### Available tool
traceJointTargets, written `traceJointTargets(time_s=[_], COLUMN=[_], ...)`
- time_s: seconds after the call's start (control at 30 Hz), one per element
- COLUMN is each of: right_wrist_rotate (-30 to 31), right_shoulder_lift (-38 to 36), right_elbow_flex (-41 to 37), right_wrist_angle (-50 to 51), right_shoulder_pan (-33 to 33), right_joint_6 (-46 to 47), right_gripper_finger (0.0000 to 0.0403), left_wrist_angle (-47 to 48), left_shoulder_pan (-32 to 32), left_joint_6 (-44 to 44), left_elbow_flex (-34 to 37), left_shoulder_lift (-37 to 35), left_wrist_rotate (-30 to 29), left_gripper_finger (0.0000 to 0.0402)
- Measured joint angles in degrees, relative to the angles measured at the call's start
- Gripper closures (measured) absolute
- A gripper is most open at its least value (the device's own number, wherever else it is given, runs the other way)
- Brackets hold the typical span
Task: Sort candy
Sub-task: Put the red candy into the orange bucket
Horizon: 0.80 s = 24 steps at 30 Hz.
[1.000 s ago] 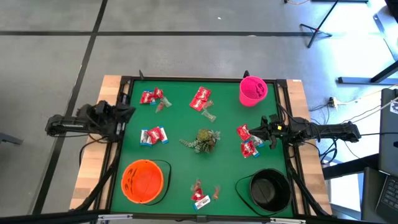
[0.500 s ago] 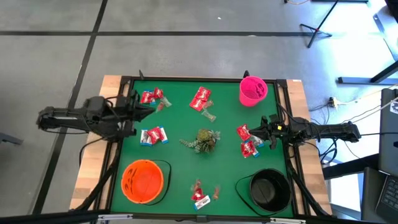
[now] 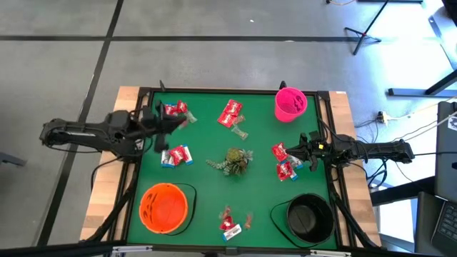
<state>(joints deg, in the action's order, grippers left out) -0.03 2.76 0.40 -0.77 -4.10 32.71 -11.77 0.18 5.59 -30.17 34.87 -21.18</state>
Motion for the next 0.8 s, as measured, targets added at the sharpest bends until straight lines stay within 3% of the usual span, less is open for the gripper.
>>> traceJointTargets(time_s=[0.1, 0.23, 0.43, 0.63, 0.8], right_wrist_rotate=[0.0, 0.0, 0.0, 0.0, 0.0], right_shoulder_lift=[0.0, 0.0, 0.0, 0.0, 0.0], right_elbow_flex=[0.0, 0.0, 0.0, 0.0, 0.0], right_wrist_angle=[0.0, 0.0, 0.0, 0.0, 0.0], right_shoulder_pan=[0.0, 0.0, 0.0, 0.0, 0.0], right_joint_6=[0.0, 0.0, 0.0, 0.0, 0.0], right_gripper_finger=[0.0395, 0.0395, 0.0395, 0.0395, 0.0395], left_wrist_angle=[6.2, 11.4, 28.9, 40.0, 45.4], left_shoulder_pan=[1.9, 5.5, 10.8, 12.8, 13.9], left_joint_6=[-0.2, 2.5, 6.3, 1.4, -0.1], left_elbow_flex=[0.0, -0.5, -9.4, -19.2, -23.4], left_shoulder_lift=[0.0, 1.2, 7.9, 16.2, 20.1], left_wrist_rotate=[-5.0, -5.9, -5.9, -5.6, -2.4], left_gripper_finger=[0.0401, 0.0401, 0.0390, 0.0324, 0.0261])
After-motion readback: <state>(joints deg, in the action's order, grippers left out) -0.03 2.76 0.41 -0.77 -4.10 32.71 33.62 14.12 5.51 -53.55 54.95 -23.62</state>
